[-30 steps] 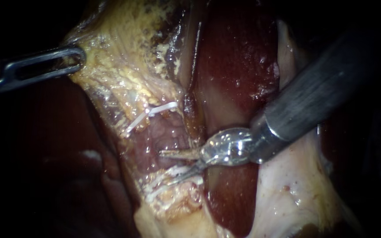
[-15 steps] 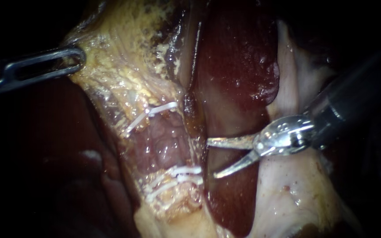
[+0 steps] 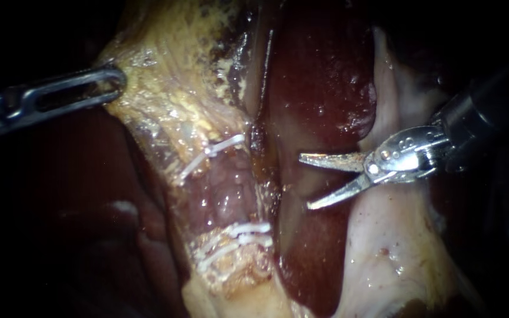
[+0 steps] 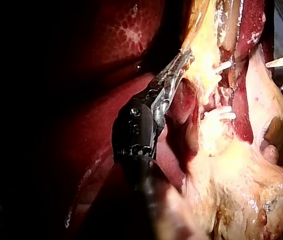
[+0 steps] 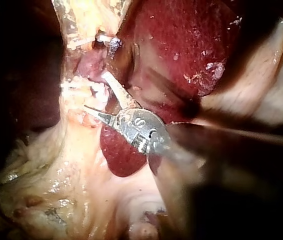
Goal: Go back from the cut right tube
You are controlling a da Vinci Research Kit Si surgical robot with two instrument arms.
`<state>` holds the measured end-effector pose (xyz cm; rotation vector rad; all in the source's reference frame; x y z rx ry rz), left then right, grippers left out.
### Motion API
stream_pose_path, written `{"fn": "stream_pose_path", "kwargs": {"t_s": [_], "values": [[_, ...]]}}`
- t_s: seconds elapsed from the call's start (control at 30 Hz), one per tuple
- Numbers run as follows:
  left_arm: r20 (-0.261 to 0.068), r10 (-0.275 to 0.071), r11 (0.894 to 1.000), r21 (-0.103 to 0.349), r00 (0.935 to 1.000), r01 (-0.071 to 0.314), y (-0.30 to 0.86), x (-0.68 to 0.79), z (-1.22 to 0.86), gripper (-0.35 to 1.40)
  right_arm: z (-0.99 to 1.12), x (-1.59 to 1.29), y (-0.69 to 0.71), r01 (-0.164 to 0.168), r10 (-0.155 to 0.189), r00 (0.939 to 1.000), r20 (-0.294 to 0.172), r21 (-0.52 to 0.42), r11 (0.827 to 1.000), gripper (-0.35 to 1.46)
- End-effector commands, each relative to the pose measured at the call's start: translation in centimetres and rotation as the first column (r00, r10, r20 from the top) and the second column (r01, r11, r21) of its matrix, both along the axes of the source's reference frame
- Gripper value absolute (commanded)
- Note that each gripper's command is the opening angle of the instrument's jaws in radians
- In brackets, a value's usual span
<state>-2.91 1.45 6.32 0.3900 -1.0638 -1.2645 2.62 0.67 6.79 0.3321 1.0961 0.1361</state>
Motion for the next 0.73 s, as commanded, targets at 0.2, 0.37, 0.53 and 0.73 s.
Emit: {"fn": "stream_pose_path", "kwargs": {"t_s": [0.2, 0.37, 0.53, 0.73], "values": [[-0.014, 0.042, 0.999, 0.009, 0.999, -0.042, -0.06, -0.44, 0.36, -0.35, 0.02, 0.0, 0.01, -0.004, 0.004, 1.0, 0.003, 0.0, 1.0, 1.43], [-0.012, 0.051, 0.999, 0.014, 0.9986, -0.051, -0.11, -0.62, 0.44, -0.35, 0.03, 0.0, 0.02, -0.005, 0.005, 1.0, 0.004, 0.0, 1.0, 1.43], [-0.011, 0.052, 0.999, 0.015, 0.9986, -0.052, -0.11, -0.61, 0.42, -0.35, 0.03, 0.0, 0.02, -0.005, 0.005, 1.0, 0.005, 0.0, 1.0, 1.43], [-0.011, 0.053, 0.999, 0.015, 0.9986, -0.052, -0.11, -0.6, 0.42, -0.35, 0.03, -0.01, 0.02, -0.006, 0.006, 1.0, 0.005, 0.0, 1.0, 1.43]]}}
